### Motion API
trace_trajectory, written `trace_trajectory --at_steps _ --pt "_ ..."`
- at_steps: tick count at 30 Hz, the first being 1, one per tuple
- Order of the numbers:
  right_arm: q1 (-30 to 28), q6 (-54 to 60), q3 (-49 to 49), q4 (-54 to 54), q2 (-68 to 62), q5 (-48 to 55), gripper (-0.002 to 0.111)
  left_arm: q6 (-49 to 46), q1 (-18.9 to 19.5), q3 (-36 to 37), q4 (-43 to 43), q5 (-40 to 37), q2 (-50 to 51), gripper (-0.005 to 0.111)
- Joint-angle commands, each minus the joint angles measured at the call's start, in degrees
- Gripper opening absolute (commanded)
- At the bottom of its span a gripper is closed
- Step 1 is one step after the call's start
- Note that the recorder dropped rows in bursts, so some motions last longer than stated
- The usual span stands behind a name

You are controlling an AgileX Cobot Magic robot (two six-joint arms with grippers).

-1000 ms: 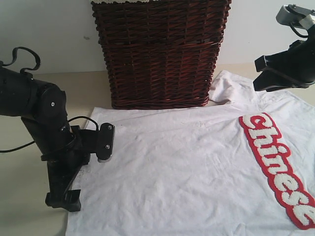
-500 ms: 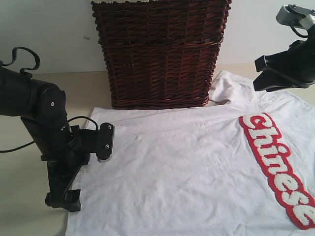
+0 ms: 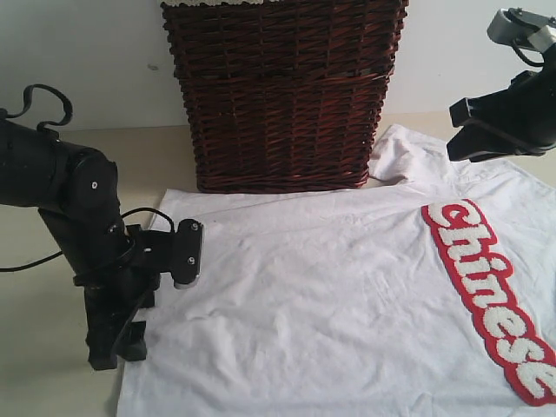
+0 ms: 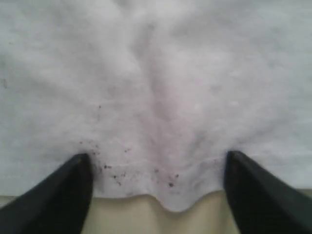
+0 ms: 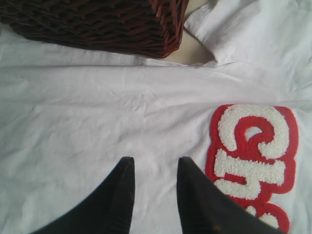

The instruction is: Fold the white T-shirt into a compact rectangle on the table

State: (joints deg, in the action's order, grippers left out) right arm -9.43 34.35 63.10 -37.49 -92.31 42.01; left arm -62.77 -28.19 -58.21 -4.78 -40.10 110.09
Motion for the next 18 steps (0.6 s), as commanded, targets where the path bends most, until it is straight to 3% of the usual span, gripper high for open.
trace_trajectory --at_steps 1,2,4,7,10,13,16,18 --pt "0.10 0.57 0.33 0.50 0.56 -0.20 0.031 0.28 0.20 0.02 0.13 1.25 0.62 0.012" --pt "0.10 0.71 0.33 0.50 0.56 -0.20 0.031 0.28 0.20 0.02 0.13 1.13 0.62 0.000" --pt "0.10 1.57 0.33 0.50 0.56 -0.20 0.031 -0.18 0.20 0.02 1.88 0.32 0.62 0.000" --pt "0.10 4.27 0.33 3.71 0.34 -0.20 0.031 3.36 0.28 0.02 11.25 -4.80 0.62 0.000" --pt "0.10 5.09 0.20 18.95 -2.29 2.33 0.031 10.59 0.42 0.02 18.40 -6.24 0.62 0.000" --pt "0.10 5.09 0.20 32.22 -4.09 4.04 0.031 10.59 2.68 0.84 18.37 -6.24 0.62 0.000" --pt "0.10 8.17 0.20 41.85 -7.25 4.34 0.049 9.92 8.47 3.69 18.37 -5.57 0.62 0.000" --pt "0.10 8.17 0.20 48.77 -8.68 4.22 0.056 9.02 10.39 4.58 18.15 -4.26 0.62 0.000"
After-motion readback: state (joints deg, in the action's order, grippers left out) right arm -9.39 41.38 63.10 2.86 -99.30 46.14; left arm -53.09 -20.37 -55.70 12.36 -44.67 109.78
